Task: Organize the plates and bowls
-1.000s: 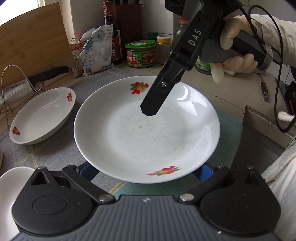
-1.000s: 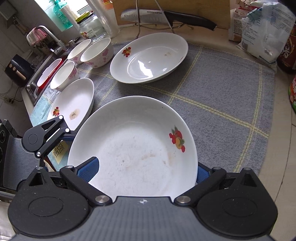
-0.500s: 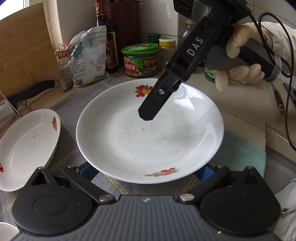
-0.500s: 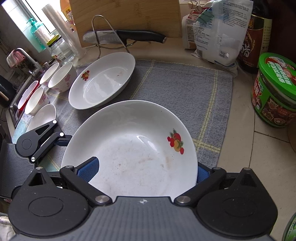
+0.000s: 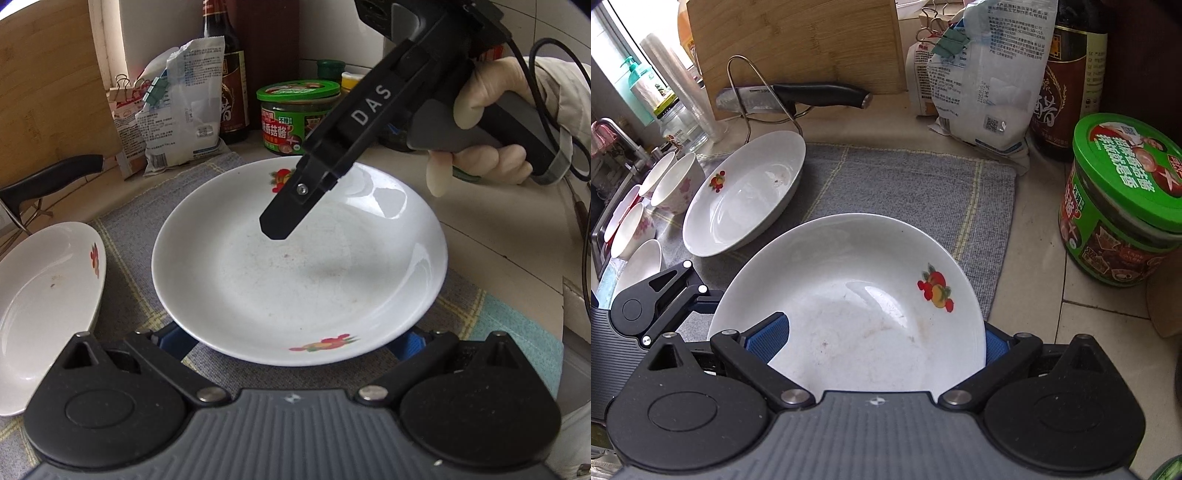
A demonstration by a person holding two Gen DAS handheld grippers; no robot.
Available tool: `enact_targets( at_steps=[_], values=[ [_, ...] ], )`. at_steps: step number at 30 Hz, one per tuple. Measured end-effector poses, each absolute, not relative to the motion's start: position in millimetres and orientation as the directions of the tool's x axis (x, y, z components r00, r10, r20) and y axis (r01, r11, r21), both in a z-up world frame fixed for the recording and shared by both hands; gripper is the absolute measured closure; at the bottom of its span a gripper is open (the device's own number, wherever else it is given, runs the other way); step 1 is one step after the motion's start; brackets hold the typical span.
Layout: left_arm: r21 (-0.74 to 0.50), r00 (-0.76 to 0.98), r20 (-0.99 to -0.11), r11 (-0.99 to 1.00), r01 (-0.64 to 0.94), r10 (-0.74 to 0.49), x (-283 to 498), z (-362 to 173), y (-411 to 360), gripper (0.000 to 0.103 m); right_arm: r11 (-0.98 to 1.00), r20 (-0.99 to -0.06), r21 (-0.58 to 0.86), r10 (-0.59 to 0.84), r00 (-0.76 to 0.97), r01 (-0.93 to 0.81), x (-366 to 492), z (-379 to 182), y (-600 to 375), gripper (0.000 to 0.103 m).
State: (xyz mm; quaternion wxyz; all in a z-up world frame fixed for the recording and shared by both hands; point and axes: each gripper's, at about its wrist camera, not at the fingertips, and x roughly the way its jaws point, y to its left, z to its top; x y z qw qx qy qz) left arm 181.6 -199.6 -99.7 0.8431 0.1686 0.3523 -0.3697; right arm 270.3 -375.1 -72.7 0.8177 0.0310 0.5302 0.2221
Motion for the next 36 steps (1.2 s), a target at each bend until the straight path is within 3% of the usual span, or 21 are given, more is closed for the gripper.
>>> enact_targets(
  at_steps=[15, 21, 30, 36],
  values=[
    [0.042, 0.491, -0.723, 0.679, 0.733, -0.485, 179.3, -101.7, -197.3, 0.001, 0.908, -0.857, 0.271, 0.379, 0.349, -0.320, 269.6, -79.4, -372.5, 0.000],
    [0.013, 0.515, -0.706, 0.718, 0.696, -0.486, 167.0, -90.8, -184.1, 0.001, 0.932, -0.867, 0.185, 0.305, 0.395, -0.313, 256.2, -68.5, -366.6, 0.000],
    [0.005, 0.630, -0.661, 0.837, 0.547, -0.407, 130.6, -65.8, -138.5, 0.001, 0.962, -0.820, 0.069, 0.205, 0.535, -0.264, 218.0, -40.5, -351.6, 0.000],
    [0.017, 0.711, -0.619, 0.899, 0.439, -0.335, 107.5, -51.1, -104.0, 0.001, 0.961, -0.774, 0.100, 0.237, 0.586, -0.257, 186.0, -27.0, -329.4, 0.000]
  ],
)
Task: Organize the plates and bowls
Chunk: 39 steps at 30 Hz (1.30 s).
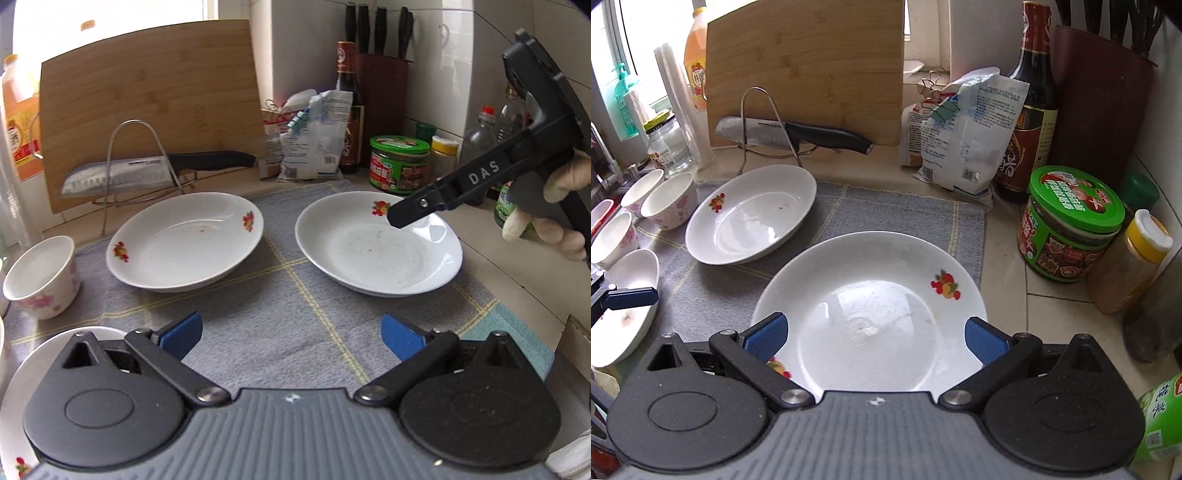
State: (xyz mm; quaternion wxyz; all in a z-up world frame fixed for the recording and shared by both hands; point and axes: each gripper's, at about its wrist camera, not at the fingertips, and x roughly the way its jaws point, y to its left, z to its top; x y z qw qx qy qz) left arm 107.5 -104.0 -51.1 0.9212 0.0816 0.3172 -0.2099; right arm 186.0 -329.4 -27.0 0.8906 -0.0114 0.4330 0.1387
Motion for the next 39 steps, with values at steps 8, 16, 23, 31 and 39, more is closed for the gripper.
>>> enact_targets(
  at_steps=[8, 16, 23, 31, 39],
  values=[
    [0.038, 0.776, -0.578, 0.941, 0.335, -0.253, 68.7, -37.7, -54.2, 0.001, 0.930, -0.735, 0.098, 0.307, 0.604, -0.354, 152.9, -15.2, -264.8, 0.000],
    [0.050, 0.786, -0.588, 0.961, 0.272, -0.192, 39.0, -40.4, -6.6, 0.001, 0.899, -0.741, 0.142, 0.374, 0.558, -0.414, 131.3, -21.5, -204.3, 0.000],
    [0.033, 0.766, -0.616, 0.965, 0.260, -0.185, 22.7, -49.0, 37.6, 0.001, 0.891, -0.763, 0.162, 0.385, 0.519, -0.423, 125.6, -34.0, -164.8, 0.000],
    [-0.017, 0.716, -0.668, 0.966, 0.258, -0.203, 16.2, -73.2, 76.5, 0.001, 0.894, -0.798, 0.187, 0.380, 0.467, -0.407, 127.6, -54.4, -131.2, 0.000],
    [0.009, 0.705, -0.684, 0.964, 0.266, -0.188, 26.1, -96.0, 68.4, 0.001, 0.865, -0.825, 0.189, 0.396, 0.403, -0.464, 134.1, -71.0, -111.0, 0.000]
  ],
)
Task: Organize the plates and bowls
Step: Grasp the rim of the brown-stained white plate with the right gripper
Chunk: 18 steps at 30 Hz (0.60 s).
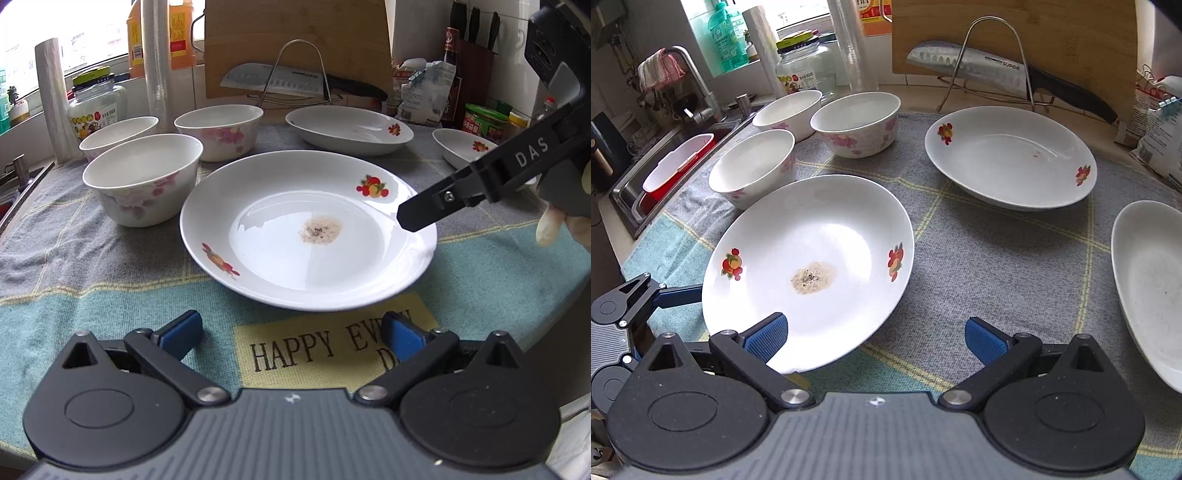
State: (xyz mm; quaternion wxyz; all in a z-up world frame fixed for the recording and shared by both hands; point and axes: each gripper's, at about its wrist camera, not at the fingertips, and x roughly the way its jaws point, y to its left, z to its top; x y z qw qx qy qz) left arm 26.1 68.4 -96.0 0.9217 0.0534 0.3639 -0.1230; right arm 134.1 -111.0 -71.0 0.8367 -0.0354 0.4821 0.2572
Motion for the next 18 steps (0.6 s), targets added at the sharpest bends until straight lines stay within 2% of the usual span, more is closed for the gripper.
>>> enact_targets(
  at_steps=[11, 18],
  values=[
    [0.018, 0.723, -0.659, 0.957, 0.290, -0.207, 41.5, -99.4, 58.9, 0.000, 0.788, -0.832, 0.200, 0.451, 0.324, -0.582, 157.2, -81.1, -110.0, 0.000],
    [0.016, 0.710, -0.664, 0.944, 0.330, -0.237, 45.0, -98.7, 62.0, 0.000, 0.717, -0.848, 0.255, 0.489, 0.207, -0.649, 167.5, -86.5, -99.2, 0.000]
  ],
)
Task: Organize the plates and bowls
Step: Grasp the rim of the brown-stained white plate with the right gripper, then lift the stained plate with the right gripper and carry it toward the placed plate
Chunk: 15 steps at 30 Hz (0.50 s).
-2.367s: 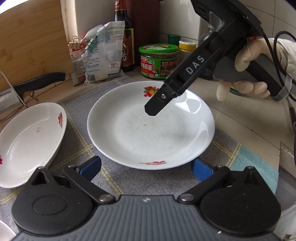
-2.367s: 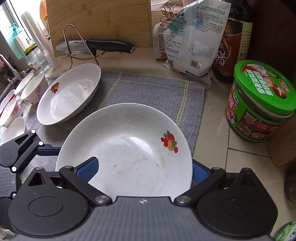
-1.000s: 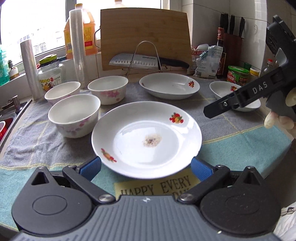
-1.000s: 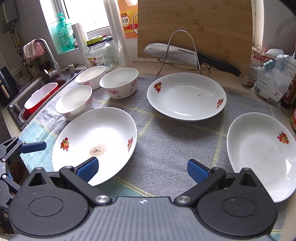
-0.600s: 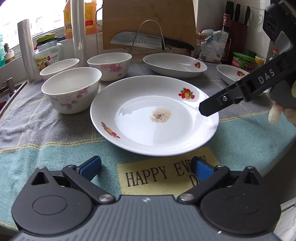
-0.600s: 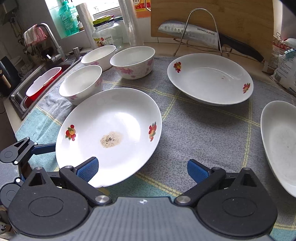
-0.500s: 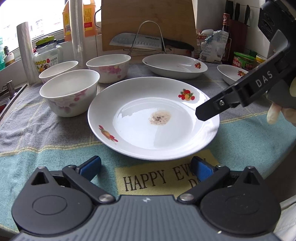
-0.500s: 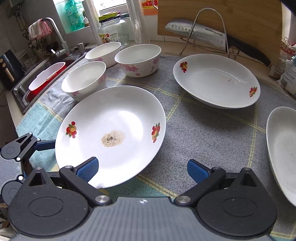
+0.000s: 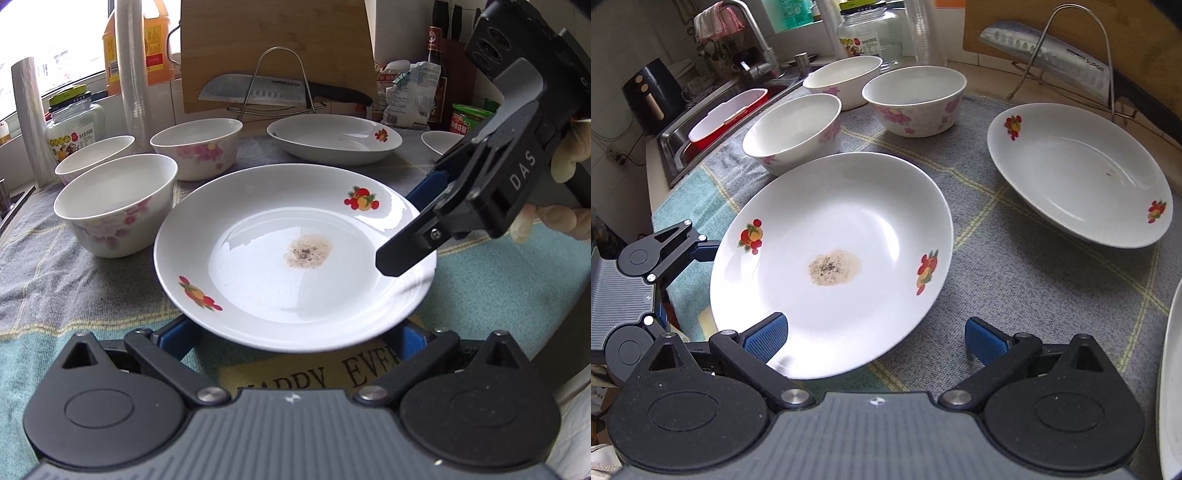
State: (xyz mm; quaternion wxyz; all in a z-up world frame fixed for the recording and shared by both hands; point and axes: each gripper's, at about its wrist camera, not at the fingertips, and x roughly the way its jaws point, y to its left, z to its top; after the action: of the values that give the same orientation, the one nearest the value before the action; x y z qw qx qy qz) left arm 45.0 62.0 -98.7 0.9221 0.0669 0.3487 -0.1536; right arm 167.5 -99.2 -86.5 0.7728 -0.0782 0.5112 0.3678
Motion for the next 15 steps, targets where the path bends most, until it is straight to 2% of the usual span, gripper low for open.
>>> enact_targets(
  at_steps=[15],
  values=[
    [0.013, 0.691, -0.649, 0.903, 0.430, -0.320, 47.9, -98.7, 76.6, 0.000, 0.779, -0.869, 0.275, 0.452, 0.200, -0.564, 204.3, -88.4, -75.0, 0.000]
  ],
)
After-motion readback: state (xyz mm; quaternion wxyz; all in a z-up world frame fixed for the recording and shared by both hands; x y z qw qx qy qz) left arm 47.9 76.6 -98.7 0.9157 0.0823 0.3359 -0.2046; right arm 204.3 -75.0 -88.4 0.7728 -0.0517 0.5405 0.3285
